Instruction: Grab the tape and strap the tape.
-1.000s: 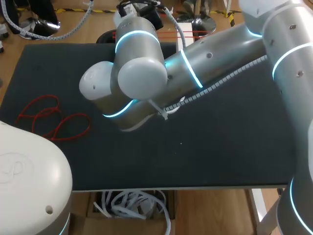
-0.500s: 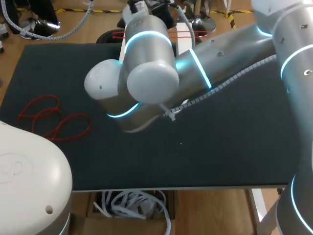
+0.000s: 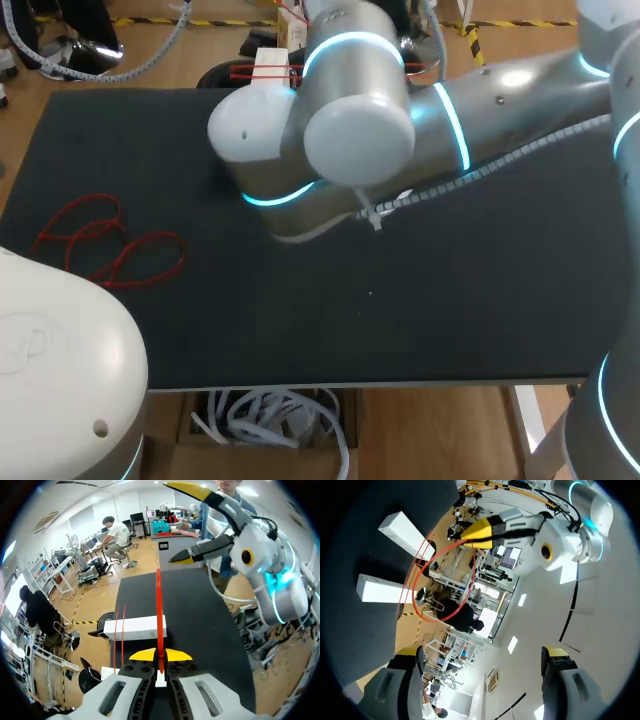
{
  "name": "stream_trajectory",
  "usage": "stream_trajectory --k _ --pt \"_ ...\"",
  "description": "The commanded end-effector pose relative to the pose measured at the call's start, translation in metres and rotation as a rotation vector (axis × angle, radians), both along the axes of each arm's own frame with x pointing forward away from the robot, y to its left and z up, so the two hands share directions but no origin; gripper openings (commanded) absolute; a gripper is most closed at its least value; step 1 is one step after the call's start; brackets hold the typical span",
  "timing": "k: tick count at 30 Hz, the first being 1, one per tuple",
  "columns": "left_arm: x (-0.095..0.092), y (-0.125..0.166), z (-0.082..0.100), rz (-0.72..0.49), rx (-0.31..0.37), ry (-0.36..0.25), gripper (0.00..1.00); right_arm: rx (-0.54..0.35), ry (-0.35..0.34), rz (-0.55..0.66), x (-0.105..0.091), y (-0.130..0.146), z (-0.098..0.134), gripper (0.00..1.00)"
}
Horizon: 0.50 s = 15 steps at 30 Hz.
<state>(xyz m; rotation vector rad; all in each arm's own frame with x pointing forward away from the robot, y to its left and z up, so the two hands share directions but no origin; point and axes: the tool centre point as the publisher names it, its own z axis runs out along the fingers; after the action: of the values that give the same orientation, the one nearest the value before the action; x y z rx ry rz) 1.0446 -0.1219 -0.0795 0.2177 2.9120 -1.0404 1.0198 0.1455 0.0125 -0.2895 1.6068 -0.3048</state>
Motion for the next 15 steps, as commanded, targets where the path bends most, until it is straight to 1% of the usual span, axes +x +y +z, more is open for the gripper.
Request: stream_trajectory --k 1,4,7,11,12,13,15 --pt "0.0 0.0 0.001 0.001 0.002 0.001 0.0 -0.011 0.022 0.072 0.01 -0.03 0.015 1.0" --pt "0.0 0.0 0.001 0.001 0.002 0.001 0.0 -0.026 0.018 0.073 0.015 -0.043 0.019 1.0" --pt "0.0 0.0 0.001 0.001 0.002 0.001 0.0 -0.038 0.016 0.075 0.02 -0.048 0.02 1.0" --pt "0.0 0.0 0.001 0.001 0.002 0.001 0.0 -0.058 0.02 0.094 0.024 -0.049 0.019 1.0" --pt "0.0 0.0 0.001 0.001 0.002 0.001 0.0 -0.078 0.032 0.08 0.024 -0.048 0.019 1.0" --pt "0.0 0.0 0.001 0.001 0.002 0.001 0.0 -0.117 0.026 0.063 0.026 -0.048 0.018 1.0" --pt "0.0 0.0 0.001 0.001 0.002 0.001 0.0 -0.117 0.026 0.063 0.026 -0.048 0.018 1.0"
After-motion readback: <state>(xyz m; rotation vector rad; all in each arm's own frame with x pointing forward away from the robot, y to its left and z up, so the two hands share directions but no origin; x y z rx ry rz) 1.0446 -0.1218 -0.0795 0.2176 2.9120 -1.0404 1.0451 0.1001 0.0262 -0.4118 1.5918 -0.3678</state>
